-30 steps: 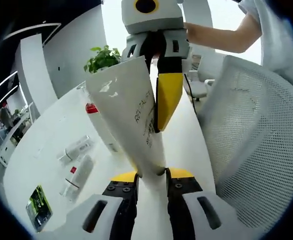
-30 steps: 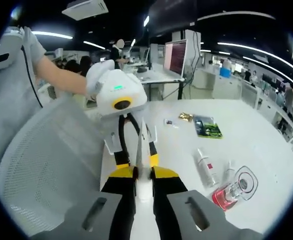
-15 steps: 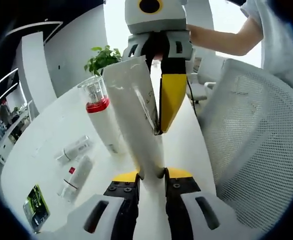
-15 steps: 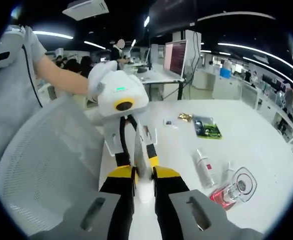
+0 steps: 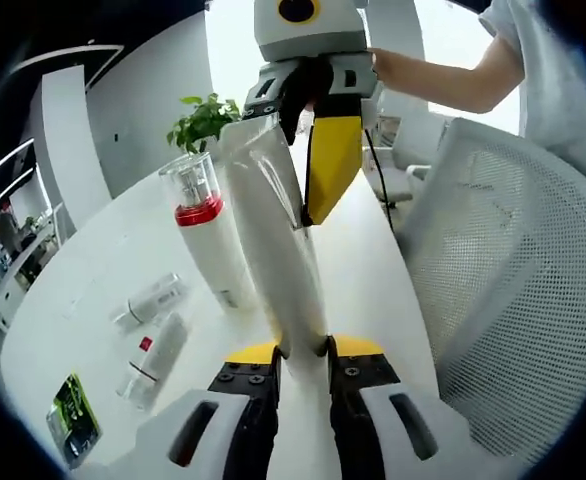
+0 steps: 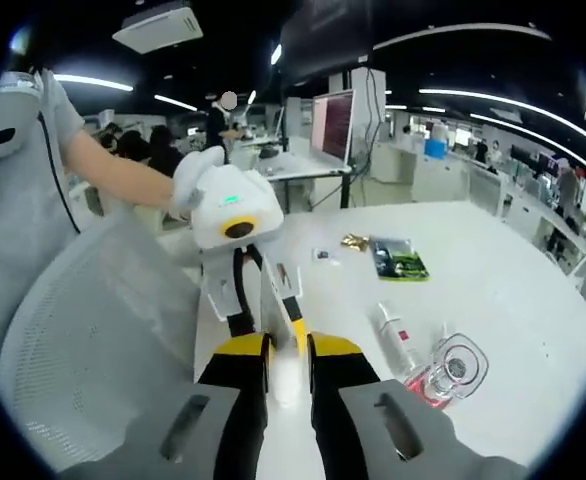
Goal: Arrange the skincare products in the storage area until every visible bottle or jar stands upright without overlapping.
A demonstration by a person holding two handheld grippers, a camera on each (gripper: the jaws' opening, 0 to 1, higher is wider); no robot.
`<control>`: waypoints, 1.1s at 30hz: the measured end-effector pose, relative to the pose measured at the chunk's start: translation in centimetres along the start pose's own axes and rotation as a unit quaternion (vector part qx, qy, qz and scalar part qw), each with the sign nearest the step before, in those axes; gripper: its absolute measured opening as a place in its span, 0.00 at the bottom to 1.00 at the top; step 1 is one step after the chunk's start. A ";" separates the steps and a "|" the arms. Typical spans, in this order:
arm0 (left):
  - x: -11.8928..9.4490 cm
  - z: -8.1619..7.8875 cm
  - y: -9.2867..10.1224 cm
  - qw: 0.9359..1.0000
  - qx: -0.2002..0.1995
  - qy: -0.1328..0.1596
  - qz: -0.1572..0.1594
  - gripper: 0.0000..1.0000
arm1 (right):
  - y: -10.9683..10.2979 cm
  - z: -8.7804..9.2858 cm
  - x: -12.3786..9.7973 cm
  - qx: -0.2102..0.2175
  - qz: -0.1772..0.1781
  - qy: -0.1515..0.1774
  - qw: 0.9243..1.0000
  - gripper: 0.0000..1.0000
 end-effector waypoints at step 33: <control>0.9 0.0 -3.1 0.999 -0.022 0.014 -0.027 0.19 | 2.6 -5.2 4.2 -0.103 -0.099 -0.286 0.948 0.06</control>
Point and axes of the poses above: the point that each gripper's makers call its tool centre point, and the gripper's own axes: x roughly forward along the fingers, y roughly to its right, z roughly out of its underside, the point moved 8 cm from there along -x, roughly backward along the fingers, and after that the axes turned 2 degrees about y, right-handed, at the moved point
